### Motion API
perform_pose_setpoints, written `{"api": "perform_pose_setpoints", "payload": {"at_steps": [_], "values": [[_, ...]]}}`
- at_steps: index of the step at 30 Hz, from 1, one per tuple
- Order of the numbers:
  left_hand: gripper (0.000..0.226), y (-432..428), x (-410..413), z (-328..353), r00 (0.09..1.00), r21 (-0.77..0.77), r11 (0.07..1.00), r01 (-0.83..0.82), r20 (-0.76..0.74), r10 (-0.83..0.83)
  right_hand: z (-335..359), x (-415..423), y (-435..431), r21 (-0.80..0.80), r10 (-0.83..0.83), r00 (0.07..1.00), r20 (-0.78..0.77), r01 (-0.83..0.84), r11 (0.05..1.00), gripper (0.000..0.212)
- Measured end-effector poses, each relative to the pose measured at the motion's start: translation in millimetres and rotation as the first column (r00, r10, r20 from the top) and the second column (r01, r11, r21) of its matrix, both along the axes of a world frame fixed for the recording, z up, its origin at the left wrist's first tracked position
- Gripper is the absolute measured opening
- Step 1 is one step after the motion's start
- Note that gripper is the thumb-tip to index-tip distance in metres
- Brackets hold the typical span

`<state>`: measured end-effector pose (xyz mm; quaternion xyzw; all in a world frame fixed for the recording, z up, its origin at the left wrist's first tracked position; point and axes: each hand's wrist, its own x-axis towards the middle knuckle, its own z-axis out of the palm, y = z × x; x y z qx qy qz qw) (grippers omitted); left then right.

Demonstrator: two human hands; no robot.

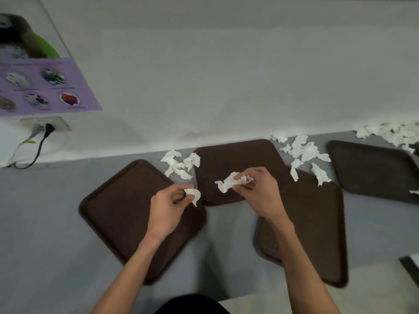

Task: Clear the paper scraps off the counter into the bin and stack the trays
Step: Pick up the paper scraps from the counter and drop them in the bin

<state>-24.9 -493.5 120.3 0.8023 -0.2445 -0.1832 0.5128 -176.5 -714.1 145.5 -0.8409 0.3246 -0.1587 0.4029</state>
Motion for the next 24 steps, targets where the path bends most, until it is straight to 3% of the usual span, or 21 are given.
{"api": "perform_pose_setpoints", "payload": {"at_steps": [3,8,11,15,18,21,24], "values": [[0.027,-35.5,-44.4,5.8,0.995,-0.026,0.996,0.085,-0.049,-0.086,0.1,-65.9,-14.9,-0.037,-0.048,0.999,-0.024,0.047,0.998,0.016],[0.023,-94.2,-144.0,8.7,0.970,-0.075,0.976,0.205,-0.119,-0.213,-12.2,-189.9,-40.4,0.083,-0.179,0.984,0.020,0.177,0.981,0.009],[0.021,-130.6,-217.5,3.5,0.953,-0.115,0.965,0.235,-0.168,-0.252,-18.4,-265.9,-54.7,0.238,-0.282,0.957,0.073,0.258,0.936,0.027],[0.027,-179.0,-322.4,0.4,0.911,-0.149,0.935,0.323,-0.221,-0.349,-19.7,-367.0,-72.4,0.566,-0.487,0.859,0.157,0.326,0.757,0.027],[0.029,-214.1,-396.9,-3.9,0.866,-0.148,0.898,0.413,-0.241,-0.438,-33.0,-440.0,-88.6,0.568,-0.534,0.831,0.155,0.367,0.736,0.005],[0.034,-252.7,-464.1,-13.2,0.829,-0.130,0.881,0.455,-0.298,-0.473,-44.9,-507.0,-105.2,0.557,-0.578,0.792,0.199,0.394,0.731,0.007],[0.033,-295.7,-527.3,-20.3,0.776,-0.104,0.859,0.502,-0.384,-0.500,-45.7,-568.8,-120.3,0.529,-0.674,0.717,0.179,0.508,0.680,0.027]]}}
